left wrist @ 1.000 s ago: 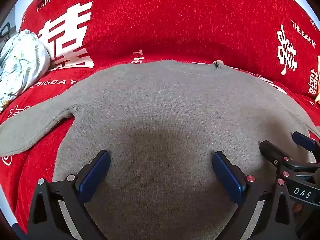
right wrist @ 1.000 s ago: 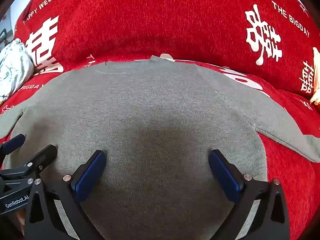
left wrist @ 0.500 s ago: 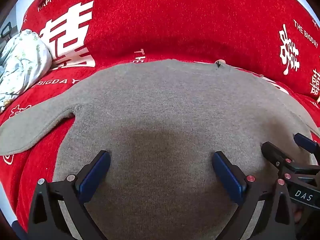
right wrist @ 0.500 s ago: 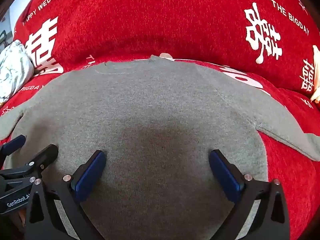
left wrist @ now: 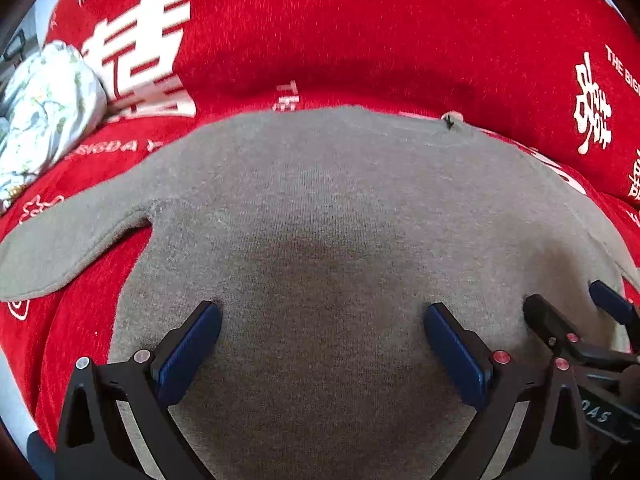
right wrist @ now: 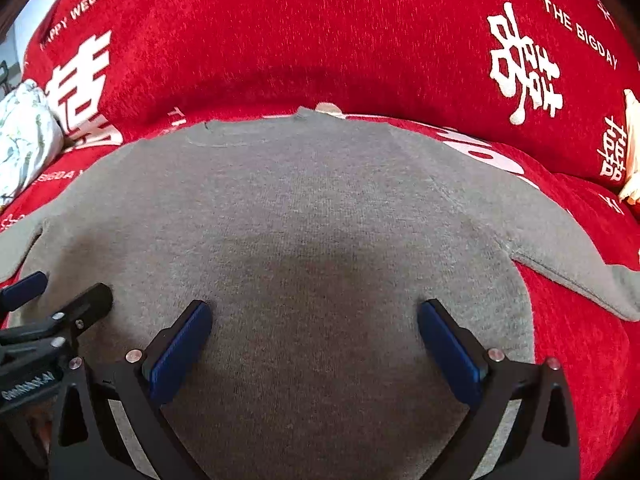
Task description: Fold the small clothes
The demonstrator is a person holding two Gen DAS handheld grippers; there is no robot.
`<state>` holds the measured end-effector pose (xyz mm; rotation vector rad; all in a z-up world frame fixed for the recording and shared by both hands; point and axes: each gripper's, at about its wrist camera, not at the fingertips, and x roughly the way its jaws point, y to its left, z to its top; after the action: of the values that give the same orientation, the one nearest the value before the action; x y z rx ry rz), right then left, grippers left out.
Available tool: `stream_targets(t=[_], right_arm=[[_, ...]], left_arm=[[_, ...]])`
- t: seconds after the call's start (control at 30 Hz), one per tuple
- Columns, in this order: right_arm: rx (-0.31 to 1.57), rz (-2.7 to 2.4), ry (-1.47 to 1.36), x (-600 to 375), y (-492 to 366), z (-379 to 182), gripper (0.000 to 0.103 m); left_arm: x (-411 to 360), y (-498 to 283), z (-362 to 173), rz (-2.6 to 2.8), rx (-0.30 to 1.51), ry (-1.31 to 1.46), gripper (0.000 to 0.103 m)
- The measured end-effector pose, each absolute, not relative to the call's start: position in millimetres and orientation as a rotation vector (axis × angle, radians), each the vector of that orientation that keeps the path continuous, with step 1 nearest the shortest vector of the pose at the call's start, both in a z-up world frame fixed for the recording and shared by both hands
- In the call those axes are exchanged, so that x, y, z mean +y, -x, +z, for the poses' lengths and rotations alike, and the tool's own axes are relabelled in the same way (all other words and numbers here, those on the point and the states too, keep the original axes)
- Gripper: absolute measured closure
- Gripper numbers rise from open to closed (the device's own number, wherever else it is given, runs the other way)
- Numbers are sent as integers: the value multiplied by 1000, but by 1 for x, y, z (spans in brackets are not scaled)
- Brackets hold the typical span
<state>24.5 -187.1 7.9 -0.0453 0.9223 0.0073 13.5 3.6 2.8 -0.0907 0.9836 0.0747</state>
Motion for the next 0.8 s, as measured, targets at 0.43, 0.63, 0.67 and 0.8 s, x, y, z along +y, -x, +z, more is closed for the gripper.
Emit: stream_targets(t=[0.43,0.63,0.67,0.8], right_arm=[[983,-44,50,-184,-34,6,0],[1019,-40,73,-183,-37,9,0],[1026,-38,79,-183,-37,10,0],[1007,-43,111,-182,-33,19,0]], left_arm=[[1,-25,3,85,1087,76,1],[3,-23,5,86,1073,85,1],[3,-25,6,87,1089,83,1],[2,-26,12,102,1120,86,1]])
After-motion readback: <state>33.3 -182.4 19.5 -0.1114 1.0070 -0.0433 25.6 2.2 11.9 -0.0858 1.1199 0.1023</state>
